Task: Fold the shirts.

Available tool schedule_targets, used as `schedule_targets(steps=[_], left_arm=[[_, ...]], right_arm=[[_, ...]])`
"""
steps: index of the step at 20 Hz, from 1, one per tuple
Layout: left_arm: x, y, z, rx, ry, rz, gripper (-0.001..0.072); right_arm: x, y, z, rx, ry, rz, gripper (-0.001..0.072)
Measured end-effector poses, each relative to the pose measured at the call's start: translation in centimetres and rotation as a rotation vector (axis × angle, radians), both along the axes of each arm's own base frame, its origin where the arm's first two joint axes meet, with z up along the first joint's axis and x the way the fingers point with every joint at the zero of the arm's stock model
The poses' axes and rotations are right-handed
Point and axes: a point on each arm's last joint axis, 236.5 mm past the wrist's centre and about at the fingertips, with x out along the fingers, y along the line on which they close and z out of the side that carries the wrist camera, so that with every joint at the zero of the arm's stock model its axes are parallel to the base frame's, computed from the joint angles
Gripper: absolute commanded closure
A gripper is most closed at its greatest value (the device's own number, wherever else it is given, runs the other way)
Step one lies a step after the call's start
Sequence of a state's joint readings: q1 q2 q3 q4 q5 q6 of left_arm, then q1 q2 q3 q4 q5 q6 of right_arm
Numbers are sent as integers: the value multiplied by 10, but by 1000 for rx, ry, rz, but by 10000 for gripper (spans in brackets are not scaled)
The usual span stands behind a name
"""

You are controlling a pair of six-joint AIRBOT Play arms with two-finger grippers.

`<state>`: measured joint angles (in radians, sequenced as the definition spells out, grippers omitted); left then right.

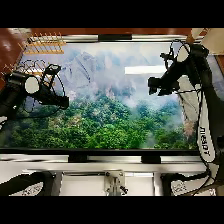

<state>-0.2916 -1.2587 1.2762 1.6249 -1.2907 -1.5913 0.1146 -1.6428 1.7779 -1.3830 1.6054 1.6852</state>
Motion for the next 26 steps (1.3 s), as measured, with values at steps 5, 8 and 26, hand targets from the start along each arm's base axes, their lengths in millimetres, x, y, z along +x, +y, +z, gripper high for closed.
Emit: schedule_targets(steps=[5, 8, 26], left_arm=[[0, 0, 0, 0, 0, 0, -4], [0, 0, 0, 0, 0, 0, -4], [57, -34, -2, -147, -170, 29, -8]], right_arm=[[0, 0, 0, 0, 0, 0, 206], [0, 0, 0, 0, 0, 0, 206], [13, 1, 1, 4, -53, -11, 206]])
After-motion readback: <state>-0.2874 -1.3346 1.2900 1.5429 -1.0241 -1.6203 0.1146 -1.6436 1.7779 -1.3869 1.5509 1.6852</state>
